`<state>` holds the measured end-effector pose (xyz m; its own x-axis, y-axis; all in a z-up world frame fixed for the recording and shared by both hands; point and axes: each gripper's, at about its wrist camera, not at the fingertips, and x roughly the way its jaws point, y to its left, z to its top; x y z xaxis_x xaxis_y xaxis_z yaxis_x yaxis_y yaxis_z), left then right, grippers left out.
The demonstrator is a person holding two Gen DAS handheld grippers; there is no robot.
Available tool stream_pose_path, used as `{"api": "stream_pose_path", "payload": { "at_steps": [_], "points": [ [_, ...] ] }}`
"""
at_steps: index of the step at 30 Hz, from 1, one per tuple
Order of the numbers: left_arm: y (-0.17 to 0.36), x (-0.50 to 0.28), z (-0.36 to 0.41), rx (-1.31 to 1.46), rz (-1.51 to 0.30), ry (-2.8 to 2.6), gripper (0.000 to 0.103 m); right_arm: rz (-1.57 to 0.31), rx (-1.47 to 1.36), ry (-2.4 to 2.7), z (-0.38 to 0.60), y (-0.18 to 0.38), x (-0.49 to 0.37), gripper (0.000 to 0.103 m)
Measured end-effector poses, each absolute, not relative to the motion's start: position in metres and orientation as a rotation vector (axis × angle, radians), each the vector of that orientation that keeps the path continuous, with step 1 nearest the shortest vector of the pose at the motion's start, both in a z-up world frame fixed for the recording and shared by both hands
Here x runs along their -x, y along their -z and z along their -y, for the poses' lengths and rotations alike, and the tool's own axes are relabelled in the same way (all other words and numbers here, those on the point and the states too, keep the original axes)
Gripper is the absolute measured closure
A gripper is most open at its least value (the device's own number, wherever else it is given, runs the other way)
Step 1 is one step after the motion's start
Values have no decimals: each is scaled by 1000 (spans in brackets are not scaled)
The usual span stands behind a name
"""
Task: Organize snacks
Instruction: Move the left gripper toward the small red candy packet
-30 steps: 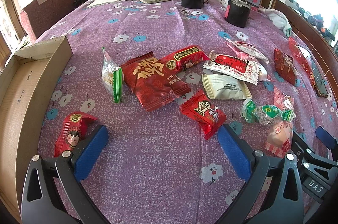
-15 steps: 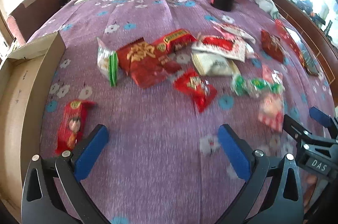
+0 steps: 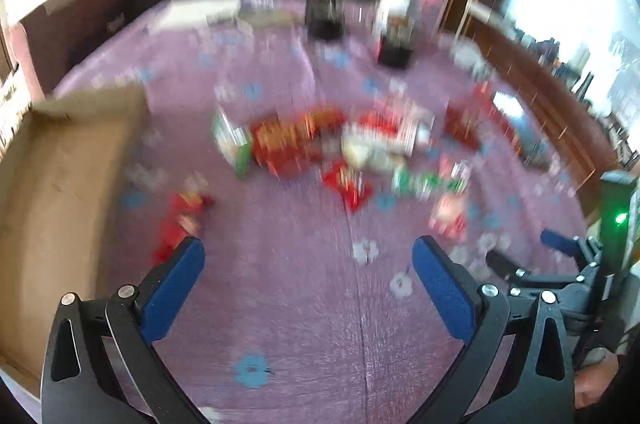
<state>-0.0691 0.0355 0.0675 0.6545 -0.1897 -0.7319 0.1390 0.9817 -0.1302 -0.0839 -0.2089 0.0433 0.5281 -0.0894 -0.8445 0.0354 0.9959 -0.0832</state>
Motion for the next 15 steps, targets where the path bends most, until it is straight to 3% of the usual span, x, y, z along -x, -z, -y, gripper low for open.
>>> {"api": "stream_pose_path", "payload": {
  "at_steps": [3,8,11,15],
  "points": [
    [-96,79,-53,63,-710,192,0,-909,-17,2,211,-68,94,0],
    [-108,56,-82,139,-792,263,0,-866,-82,-91,205,-86,83,2],
    [-98,39,-96,175,-855,279,0,-876,-49,-177,182,-86,69,13],
    [-76,33,-100,200,-925,296,0,-884,30,-262,149,-79,56,17]
  ]
}}
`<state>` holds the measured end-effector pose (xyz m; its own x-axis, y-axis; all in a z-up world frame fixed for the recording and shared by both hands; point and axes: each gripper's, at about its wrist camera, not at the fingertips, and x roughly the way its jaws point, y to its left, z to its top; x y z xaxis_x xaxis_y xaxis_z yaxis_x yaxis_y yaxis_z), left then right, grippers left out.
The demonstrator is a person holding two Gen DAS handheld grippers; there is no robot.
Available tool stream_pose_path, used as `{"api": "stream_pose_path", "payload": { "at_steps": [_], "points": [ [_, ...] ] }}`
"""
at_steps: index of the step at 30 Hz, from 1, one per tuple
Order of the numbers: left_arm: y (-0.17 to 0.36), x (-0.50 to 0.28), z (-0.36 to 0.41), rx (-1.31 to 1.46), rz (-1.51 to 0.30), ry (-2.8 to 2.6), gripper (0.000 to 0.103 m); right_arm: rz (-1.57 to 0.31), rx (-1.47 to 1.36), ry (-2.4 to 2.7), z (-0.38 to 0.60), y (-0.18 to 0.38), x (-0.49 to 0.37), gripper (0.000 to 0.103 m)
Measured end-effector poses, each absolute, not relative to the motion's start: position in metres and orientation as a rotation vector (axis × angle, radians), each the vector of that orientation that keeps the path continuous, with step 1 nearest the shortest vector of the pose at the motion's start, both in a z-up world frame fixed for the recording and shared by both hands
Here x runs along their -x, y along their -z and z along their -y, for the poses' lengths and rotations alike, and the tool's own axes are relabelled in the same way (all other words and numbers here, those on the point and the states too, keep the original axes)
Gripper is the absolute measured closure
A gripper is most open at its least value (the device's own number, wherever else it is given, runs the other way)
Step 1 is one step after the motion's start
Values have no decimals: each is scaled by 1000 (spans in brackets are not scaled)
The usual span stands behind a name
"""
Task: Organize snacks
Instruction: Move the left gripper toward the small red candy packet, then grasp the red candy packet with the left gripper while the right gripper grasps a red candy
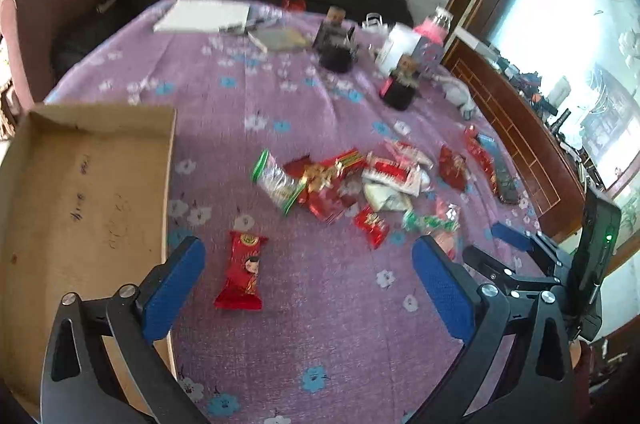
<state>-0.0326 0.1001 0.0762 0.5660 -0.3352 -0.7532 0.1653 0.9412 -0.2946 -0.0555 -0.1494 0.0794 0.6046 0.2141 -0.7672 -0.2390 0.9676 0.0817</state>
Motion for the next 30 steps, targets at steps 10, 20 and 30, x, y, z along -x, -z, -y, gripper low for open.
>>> {"api": "stream_pose_path", "payload": {
  "at_steps": [10,20,30],
  "points": [
    [-48,17,-87,143,-1013,340,19,-914,31,-328,139,-64,34,17],
    [-35,9,-85,101,-1059,352,19,-898,-5,-362,139,-70,40,15],
    [-36,14,-85,55,-1080,332,53,-917,-64,-381,150,-71,31,15]
  ]
}}
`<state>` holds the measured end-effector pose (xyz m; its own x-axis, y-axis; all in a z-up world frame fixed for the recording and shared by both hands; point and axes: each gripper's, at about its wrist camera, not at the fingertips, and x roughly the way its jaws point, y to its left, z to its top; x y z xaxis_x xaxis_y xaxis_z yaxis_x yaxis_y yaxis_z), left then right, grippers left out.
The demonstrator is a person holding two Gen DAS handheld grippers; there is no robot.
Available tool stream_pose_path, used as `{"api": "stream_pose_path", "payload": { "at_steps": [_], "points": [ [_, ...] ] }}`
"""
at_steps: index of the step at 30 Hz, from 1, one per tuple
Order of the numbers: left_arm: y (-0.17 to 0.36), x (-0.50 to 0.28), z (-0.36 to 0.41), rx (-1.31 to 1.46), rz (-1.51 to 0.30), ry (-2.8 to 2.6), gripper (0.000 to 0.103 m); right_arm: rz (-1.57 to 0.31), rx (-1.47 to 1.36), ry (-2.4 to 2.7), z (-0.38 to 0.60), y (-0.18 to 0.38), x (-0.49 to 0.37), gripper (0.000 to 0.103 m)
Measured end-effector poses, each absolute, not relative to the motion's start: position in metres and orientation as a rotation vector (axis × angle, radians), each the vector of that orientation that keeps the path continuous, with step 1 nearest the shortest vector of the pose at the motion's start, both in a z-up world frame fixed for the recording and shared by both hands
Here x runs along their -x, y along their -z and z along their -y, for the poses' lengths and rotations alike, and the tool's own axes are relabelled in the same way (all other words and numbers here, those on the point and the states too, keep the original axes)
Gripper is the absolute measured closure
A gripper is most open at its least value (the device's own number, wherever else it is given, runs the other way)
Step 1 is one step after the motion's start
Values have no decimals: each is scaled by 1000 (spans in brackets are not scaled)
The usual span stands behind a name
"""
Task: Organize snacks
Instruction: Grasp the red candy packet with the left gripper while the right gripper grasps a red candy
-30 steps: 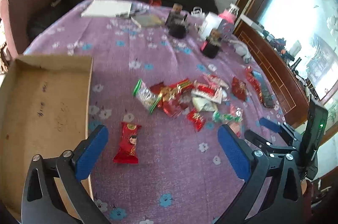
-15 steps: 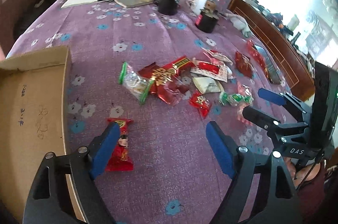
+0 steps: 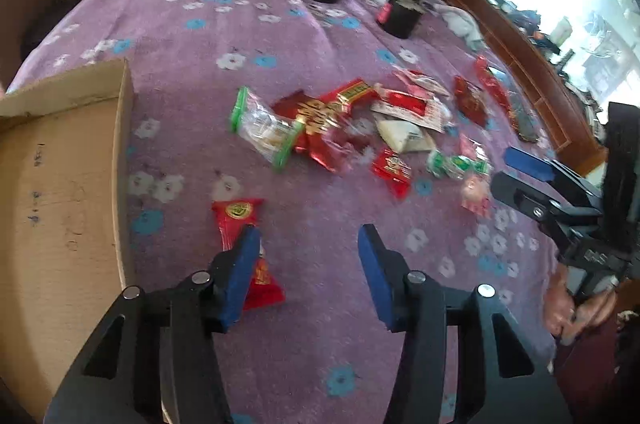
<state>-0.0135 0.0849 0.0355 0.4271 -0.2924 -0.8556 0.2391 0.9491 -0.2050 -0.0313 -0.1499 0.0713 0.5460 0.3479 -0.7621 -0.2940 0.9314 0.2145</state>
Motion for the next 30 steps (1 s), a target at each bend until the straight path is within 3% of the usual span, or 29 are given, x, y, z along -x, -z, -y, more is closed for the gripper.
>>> {"api": "stream_pose_path", "payload": {
  "at_steps": [10,12,16,19,21,22,23,30],
  "points": [
    [-17,5,-88,-12,-1146,207,53,-973,-12,-499,96,-65,18,19],
    [-17,5,-89,-15,-1124,210,53,-999,-8,-495,88,-59,11,24],
    [-15,7,-84,-59,-1114,194,54,-1048,-14,-474,78,-45,0,44],
    [-15,10,-80,-99,-1100,178,76,-1062,-9,-456,73,-37,-5,48],
    [-16,10,-78,-100,-1099,179,78,-1070,2,-443,70,-32,-8,57],
    [-16,10,-79,-93,-1098,180,80,-1063,13,-433,68,-32,-7,62],
    [-16,10,-80,-90,-1098,176,85,-1065,25,-422,68,-32,-8,76],
    [-34,24,-93,29,-1055,226,85,-1011,-14,-419,81,-58,10,78]
  ]
}}
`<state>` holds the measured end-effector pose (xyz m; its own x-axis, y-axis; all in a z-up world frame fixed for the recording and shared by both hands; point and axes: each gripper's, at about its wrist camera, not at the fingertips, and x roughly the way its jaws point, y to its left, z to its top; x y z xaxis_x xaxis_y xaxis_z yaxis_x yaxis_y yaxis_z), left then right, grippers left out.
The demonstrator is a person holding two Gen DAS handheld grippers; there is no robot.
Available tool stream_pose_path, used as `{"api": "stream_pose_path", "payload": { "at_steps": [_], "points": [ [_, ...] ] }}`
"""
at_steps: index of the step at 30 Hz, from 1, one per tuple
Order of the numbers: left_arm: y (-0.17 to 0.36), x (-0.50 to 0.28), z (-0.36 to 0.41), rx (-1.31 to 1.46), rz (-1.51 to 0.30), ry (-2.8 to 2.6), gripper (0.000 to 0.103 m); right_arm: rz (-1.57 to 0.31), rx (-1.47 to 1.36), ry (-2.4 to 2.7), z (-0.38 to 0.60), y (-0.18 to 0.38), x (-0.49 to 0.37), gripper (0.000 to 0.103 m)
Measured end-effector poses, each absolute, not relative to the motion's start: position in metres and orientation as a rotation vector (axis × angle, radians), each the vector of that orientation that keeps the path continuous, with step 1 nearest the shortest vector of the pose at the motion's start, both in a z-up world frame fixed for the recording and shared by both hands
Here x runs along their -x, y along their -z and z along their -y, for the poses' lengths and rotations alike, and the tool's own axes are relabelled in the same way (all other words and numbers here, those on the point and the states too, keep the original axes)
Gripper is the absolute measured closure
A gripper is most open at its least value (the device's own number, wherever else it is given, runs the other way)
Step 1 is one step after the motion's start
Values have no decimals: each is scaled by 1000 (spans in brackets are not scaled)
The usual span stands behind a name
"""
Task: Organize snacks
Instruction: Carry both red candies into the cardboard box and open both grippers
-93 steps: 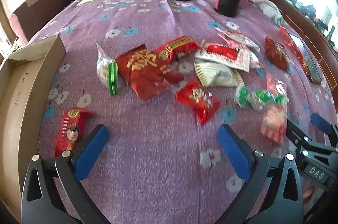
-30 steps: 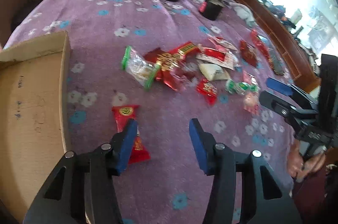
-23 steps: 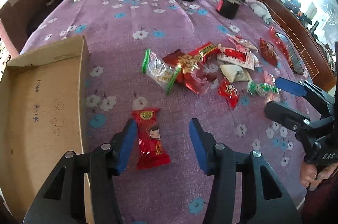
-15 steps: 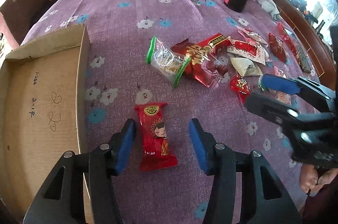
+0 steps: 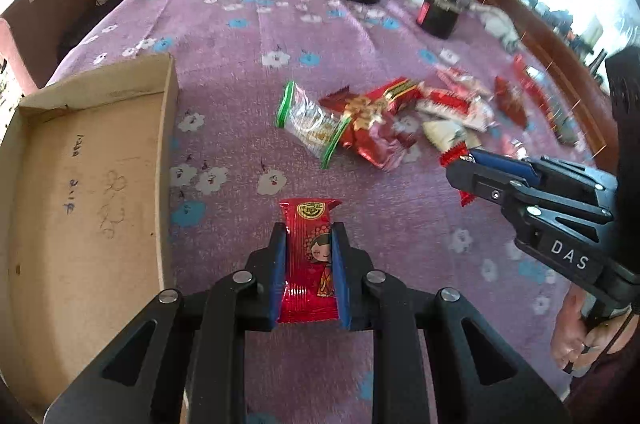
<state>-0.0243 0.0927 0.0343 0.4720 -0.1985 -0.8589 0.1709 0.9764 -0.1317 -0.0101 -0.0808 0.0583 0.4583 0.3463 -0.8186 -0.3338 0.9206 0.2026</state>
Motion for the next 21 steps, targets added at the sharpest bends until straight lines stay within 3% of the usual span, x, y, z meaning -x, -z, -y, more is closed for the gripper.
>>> {"api": "stream_pose_path", "payload": {
  "at_steps": [14,21],
  "points": [
    [-100,39,-193,192,-965,183,85,-960,-71,-611,25,-125,33,79],
    [-93,-6,-252,241,-998,92,85,-1011,-138,-716,-51,-122,-6,79]
  ]
}}
